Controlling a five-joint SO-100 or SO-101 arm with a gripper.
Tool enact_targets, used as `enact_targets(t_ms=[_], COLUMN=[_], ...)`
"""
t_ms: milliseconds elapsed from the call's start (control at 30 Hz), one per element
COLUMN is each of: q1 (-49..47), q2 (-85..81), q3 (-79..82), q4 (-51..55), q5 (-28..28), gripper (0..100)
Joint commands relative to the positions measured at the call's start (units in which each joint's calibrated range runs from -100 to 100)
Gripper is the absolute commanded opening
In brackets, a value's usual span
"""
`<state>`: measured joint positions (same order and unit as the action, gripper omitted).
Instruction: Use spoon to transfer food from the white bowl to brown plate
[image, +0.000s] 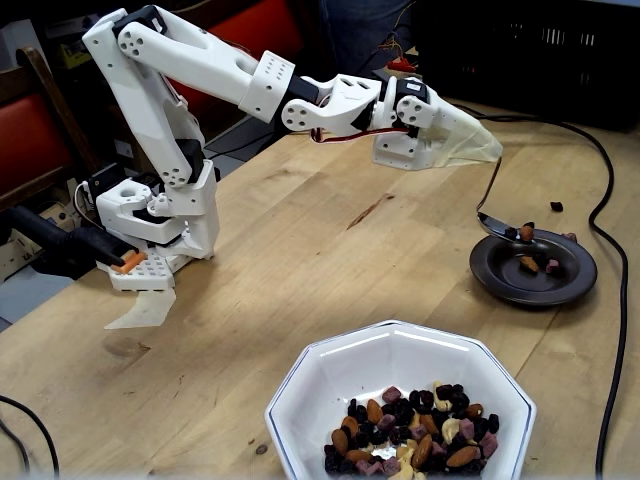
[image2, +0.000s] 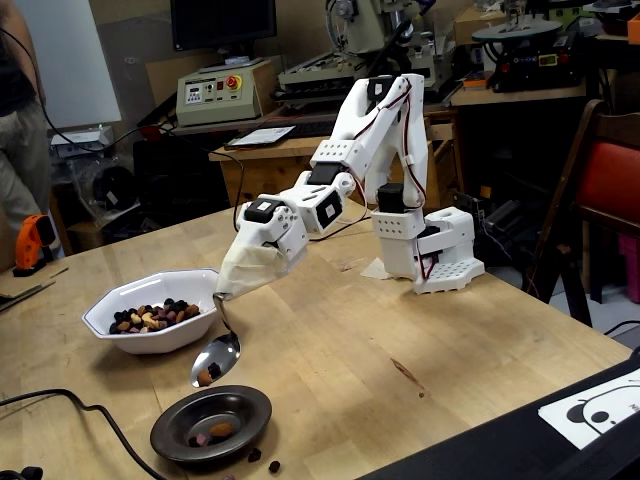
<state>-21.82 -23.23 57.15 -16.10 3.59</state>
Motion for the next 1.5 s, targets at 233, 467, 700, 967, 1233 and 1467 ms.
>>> enact_targets(t_ms=[233,467,700,967,1233,1467], q1=[0.4,0.0,0.0,0.6,0.2,0.5], q2=[-0.1,-0.4,-0.7,-0.8,-0.8,-0.9], q3=[-3.6,-3.6,-3.6,-3.8,-4.5,-4.5], q4=[-1.5,-1.5,-1.5,-1.5,-1.4,-1.4], q5=[9.0,14.9,20.0,21.1,18.0,7.7], gripper=[2,2,2,2,2,2])
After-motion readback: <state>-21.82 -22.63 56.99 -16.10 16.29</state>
